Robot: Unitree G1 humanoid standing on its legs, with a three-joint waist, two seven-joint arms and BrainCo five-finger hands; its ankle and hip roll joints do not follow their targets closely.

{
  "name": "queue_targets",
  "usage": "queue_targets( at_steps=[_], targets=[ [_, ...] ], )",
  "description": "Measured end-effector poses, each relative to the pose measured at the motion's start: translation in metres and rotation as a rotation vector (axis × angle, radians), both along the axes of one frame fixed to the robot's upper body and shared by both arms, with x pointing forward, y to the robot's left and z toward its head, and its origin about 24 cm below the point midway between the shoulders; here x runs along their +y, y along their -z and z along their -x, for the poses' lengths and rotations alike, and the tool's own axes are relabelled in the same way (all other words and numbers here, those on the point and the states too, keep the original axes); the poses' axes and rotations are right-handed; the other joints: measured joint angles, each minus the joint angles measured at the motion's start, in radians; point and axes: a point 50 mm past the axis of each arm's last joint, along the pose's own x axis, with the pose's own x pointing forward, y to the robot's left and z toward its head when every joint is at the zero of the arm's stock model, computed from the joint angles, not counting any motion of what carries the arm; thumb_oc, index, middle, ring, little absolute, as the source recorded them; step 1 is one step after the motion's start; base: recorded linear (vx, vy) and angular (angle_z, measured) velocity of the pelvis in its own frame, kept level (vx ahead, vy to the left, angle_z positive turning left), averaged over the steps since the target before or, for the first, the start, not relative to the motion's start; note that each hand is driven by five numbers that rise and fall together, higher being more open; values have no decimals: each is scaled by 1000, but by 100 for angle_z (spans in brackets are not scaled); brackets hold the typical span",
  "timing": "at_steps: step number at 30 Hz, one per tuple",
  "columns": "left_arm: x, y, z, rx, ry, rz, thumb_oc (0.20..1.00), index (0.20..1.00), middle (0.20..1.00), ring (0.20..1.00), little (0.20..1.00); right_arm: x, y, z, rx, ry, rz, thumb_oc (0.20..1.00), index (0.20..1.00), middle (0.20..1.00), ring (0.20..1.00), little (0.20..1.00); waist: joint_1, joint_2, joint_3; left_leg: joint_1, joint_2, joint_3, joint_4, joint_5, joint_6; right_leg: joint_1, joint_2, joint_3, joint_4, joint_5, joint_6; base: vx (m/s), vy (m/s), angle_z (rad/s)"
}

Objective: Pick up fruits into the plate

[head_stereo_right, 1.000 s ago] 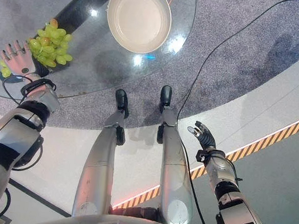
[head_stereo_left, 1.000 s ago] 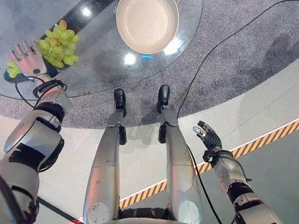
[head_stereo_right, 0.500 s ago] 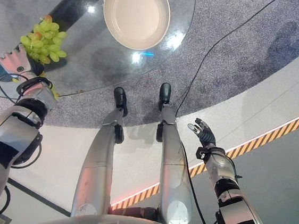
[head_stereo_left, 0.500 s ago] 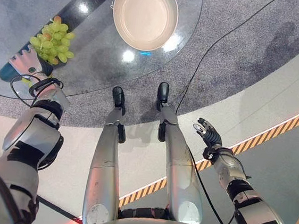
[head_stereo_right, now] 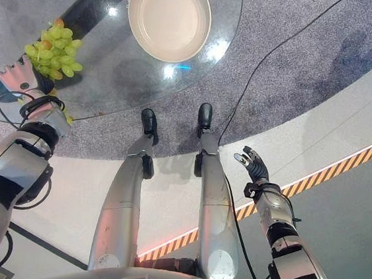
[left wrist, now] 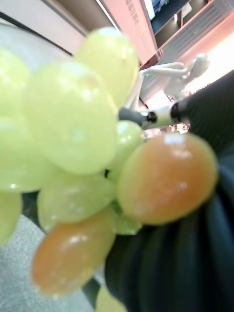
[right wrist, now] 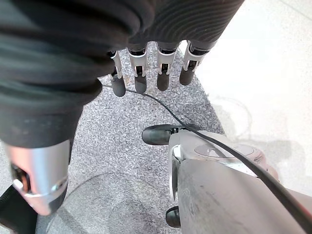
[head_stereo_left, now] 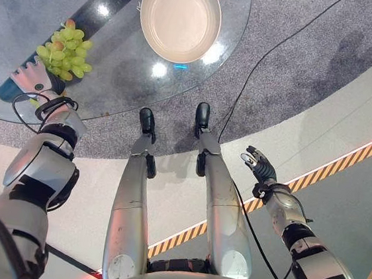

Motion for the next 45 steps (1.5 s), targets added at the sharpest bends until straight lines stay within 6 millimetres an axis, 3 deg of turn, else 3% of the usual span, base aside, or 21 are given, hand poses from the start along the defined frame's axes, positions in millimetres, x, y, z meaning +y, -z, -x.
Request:
queue_targets(
  at_steps=[9,19,26,32,37,40,45],
  targets=[
    [-6,5,-4,-45,75,92,200,200,200,200,200,5,1,0,1,-28,-9,1000,1000,1000,1000,1000,5,-7,0,89,-2,2,3,-5,8,83,-3,6,6,-2,1,0,0,0],
    [-12,17,-2,-84,179,146,200,200,200,200,200,5,3,2,10,-31,-10,1000,1000,1000,1000,1000,15,-5,1,253,-20,25,-88,20,14,201,-18,23,-7,-8,9,18,-8,-1],
    [-12,25,4,-102,216,172,200,200,200,200,200,2,11,14,33,-22,-21,1000,1000,1000,1000,1000,46,18,4,404,-24,24,-174,41,8,330,-20,18,-43,-12,6,39,-11,2],
    [-17,29,10,-146,292,209,200,200,200,200,200,4,14,23,25,-40,-42,1000,1000,1000,1000,1000,45,46,9,542,-23,2,-271,76,3,460,-18,-7,-98,-10,4,38,-38,9],
    [-39,30,14,-136,451,197,200,200,200,200,200,18,-9,20,-105,-100,-116,1000,1000,1000,1000,1000,48,65,7,673,-16,-25,-368,111,-2,585,-16,-43,-153,-8,1,75,-99,15],
    [-52,27,15,-129,537,204,200,200,200,200,200,27,-31,10,-202,-134,-157,1000,1000,1000,1000,1000,57,77,3,719,-10,-39,-397,106,-10,633,-17,-57,-171,-14,3,100,-126,13],
    [-67,32,29,-95,651,199,200,200,200,200,200,37,-57,12,-309,-160,-250,1000,1000,1000,1000,1000,69,98,-24,834,1,-69,-450,109,-17,771,-5,-90,-246,-10,-2,153,-114,19]
  ],
)
